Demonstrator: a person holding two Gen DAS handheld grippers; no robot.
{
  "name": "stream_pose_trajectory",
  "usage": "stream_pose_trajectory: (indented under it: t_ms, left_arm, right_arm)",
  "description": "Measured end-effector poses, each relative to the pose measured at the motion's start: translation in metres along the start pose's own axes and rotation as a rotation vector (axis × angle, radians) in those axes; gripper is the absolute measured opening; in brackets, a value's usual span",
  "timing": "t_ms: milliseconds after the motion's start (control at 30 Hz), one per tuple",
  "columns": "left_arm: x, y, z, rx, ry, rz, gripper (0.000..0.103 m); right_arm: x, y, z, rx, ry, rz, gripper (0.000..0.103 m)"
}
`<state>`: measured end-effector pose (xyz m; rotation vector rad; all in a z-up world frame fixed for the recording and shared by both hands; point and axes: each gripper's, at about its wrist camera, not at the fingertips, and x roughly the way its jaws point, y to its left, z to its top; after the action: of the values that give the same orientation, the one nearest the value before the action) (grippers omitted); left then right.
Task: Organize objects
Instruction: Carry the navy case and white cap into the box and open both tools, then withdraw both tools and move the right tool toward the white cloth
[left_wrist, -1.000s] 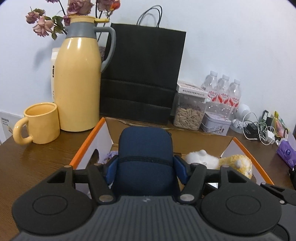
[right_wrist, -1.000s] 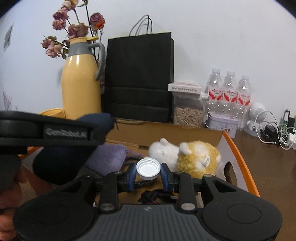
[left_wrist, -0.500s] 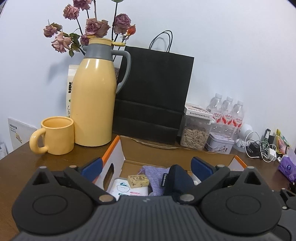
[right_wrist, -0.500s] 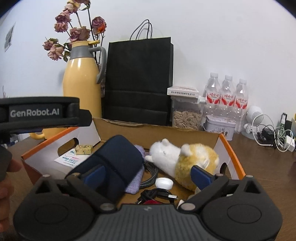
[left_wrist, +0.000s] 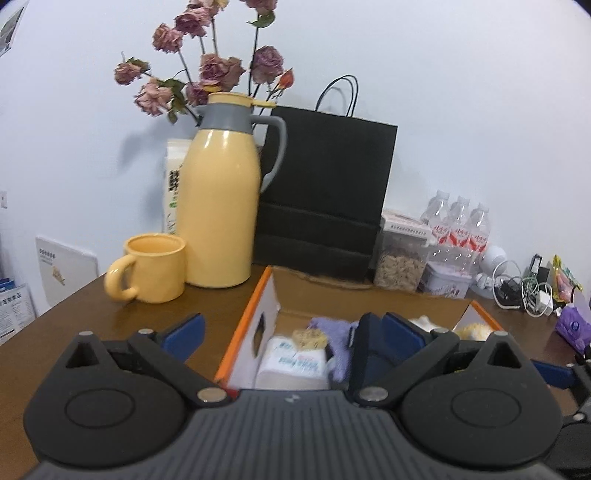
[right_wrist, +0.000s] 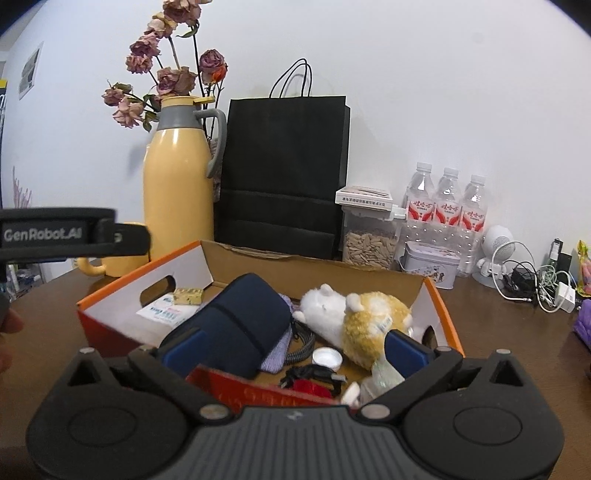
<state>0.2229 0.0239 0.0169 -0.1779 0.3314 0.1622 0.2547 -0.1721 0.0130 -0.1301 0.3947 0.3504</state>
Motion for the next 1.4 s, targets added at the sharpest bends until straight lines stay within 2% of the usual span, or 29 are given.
stream_pose_trajectory:
  t_ms: [433, 900, 1167, 1400]
  left_arm:
    - [-0.037, 0.019, -0.031, 0.028, 0.113, 0.018, 0.103]
    - [-0.067, 0.034, -0.042, 0.06, 0.168, 0.033, 0.103]
    - [-0.077, 0.05, -0.059, 0.059, 0.236, 0.04, 0.103]
    - [-0.085, 0.062, -0.071, 0.06, 0.273, 0.039, 0.103]
  right_arm:
    - [-0.047, 0.003, -0.036, -0.007, 0.096, 0.037, 0.103]
    - [-0.078, 0.016, -0.058, -0.037, 0.149, 0.086, 0.103]
    - [-0.086, 0.024, -0.074, -0.044, 0.199, 0.14, 0.103]
    - [-0.073, 0.042, -0.082, -0.104, 0.269, 0.193, 0.103]
